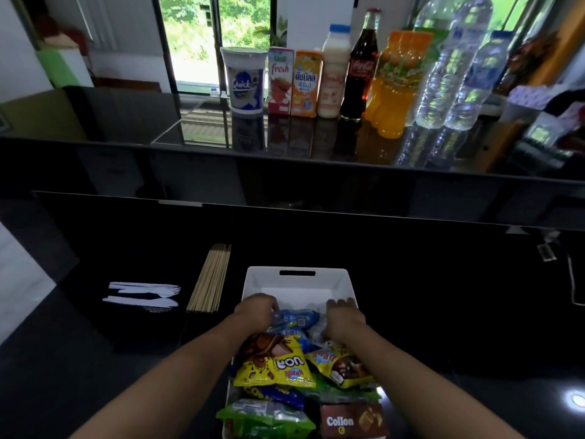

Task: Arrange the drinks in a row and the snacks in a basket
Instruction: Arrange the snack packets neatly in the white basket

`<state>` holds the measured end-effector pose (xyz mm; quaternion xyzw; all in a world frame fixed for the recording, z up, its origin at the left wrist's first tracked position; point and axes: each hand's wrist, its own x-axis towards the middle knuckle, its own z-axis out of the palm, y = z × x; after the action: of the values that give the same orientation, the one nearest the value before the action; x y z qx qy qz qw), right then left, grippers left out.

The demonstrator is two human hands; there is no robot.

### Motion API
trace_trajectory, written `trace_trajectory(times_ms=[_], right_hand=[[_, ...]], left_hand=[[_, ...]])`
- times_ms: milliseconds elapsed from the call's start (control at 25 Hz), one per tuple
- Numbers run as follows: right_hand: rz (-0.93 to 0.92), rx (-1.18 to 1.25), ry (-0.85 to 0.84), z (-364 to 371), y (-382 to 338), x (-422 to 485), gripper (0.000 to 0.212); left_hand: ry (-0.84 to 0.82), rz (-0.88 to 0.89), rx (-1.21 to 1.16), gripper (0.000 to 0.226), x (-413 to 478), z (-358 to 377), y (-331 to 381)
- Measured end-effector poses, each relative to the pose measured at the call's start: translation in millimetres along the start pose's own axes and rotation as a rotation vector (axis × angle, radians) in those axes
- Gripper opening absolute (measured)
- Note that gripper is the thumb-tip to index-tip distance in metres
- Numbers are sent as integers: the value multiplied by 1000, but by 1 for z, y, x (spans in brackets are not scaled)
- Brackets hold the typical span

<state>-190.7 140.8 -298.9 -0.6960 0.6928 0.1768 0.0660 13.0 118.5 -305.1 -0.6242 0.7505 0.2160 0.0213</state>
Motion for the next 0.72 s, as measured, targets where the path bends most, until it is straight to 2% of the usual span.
trace_trajectory(times_ms=[80, 200, 320, 560, 720], right_hand=[[-10, 33, 30, -7, 4, 7, 72], [-38, 41, 80, -16, 10, 20, 64], [-34, 65, 177, -22, 14, 31, 52], [-41, 262, 330, -27, 18, 56, 46], [-168, 208, 347, -20, 20, 65, 39]], left_hand=[[-27, -18, 16, 46, 8, 3, -1], [-116, -61, -4, 59, 23, 3, 1], [-176, -52, 54, 58, 34, 0, 3], [11, 49, 168, 66, 34, 2, 2], [-192, 22, -10, 65, 37, -4, -3]])
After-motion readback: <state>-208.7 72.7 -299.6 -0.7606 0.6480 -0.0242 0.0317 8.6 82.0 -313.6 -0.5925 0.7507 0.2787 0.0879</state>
